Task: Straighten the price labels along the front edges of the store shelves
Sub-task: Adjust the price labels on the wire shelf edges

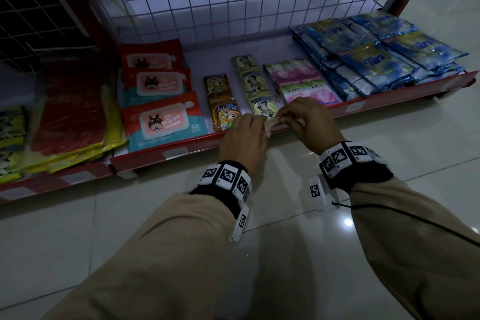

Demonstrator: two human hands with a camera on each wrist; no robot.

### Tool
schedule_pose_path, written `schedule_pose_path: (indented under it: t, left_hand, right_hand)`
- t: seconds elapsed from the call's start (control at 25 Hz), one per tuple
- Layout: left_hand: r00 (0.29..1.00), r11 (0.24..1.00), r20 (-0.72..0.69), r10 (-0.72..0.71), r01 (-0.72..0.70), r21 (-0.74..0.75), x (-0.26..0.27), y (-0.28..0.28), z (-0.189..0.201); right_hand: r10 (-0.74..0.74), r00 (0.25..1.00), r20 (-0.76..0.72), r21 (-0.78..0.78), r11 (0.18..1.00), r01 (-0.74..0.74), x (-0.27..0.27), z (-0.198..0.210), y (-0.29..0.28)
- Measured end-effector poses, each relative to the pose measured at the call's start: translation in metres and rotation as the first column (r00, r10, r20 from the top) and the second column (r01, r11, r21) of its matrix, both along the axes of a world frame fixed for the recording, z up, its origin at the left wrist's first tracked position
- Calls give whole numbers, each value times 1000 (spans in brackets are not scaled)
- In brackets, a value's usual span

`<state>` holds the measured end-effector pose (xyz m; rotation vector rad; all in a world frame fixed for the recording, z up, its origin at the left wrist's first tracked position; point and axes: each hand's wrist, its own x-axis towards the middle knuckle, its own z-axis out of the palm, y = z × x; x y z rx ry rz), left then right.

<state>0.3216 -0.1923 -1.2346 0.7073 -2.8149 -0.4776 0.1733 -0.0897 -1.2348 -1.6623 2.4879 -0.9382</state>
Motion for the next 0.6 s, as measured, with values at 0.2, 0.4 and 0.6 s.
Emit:
schedule_pose_path:
  t: [0.2, 0.4, 0.6]
  left_hand:
    - [1000, 999, -27, 15, -15, 31, 0, 0, 0]
    - [995, 996, 103, 3, 6, -88, -5, 0, -1]
    - [992, 995, 124, -9, 22, -101, -6, -1, -2]
  right_hand:
    - [19, 1000, 9, -21, 1000, -18, -3, -2, 3]
    - [39, 994, -101, 66, 997, -32, -2, -3, 6]
    - [68, 978, -195, 191, 981, -30, -7, 2, 11]
